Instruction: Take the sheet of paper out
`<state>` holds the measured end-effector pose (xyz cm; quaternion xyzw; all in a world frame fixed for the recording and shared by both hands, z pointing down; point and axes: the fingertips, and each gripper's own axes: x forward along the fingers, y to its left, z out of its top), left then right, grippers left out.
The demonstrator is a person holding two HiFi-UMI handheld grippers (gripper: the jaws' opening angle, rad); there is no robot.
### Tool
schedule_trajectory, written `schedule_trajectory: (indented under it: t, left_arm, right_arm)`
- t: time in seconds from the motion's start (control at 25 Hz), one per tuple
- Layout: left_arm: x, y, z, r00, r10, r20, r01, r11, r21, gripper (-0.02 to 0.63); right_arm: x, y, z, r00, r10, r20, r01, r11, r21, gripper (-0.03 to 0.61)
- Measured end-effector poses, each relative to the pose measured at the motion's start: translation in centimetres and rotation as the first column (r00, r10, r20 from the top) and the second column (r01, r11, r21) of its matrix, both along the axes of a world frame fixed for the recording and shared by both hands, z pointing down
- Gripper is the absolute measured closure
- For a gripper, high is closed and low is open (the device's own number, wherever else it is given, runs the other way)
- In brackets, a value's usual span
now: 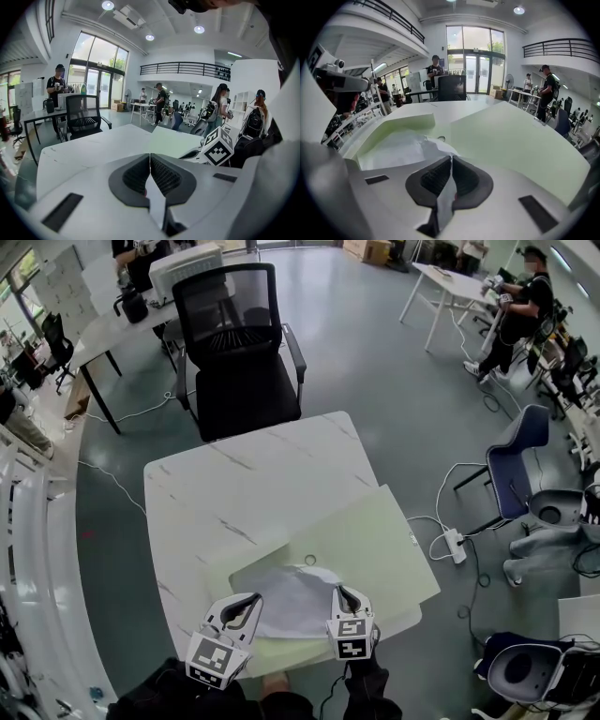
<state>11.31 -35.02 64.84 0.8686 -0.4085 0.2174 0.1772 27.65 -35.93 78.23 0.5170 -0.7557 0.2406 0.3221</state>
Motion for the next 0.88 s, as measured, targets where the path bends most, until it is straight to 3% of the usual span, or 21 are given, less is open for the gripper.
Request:
schedule_trajectory:
  t: [0.44,0.88]
  left_arm:
    - [-0.4,0.9,-1.2,1.000,0.014,-0.010,-0.013,1.000,0.024,0.589]
    - [-1.0,2.4,-5.1,0.999,0.024,-0.031,-0.021,0.997,0.080,0.589]
  right_arm:
    - [0.0,0.7,-2.1,1.000,0.023,-0.014,-0.023,0.999,0.039,0.560]
    - [1.0,1.0,-8.5,0.997,0.077,-0.028,-0.073,0.987,0.141,0.561]
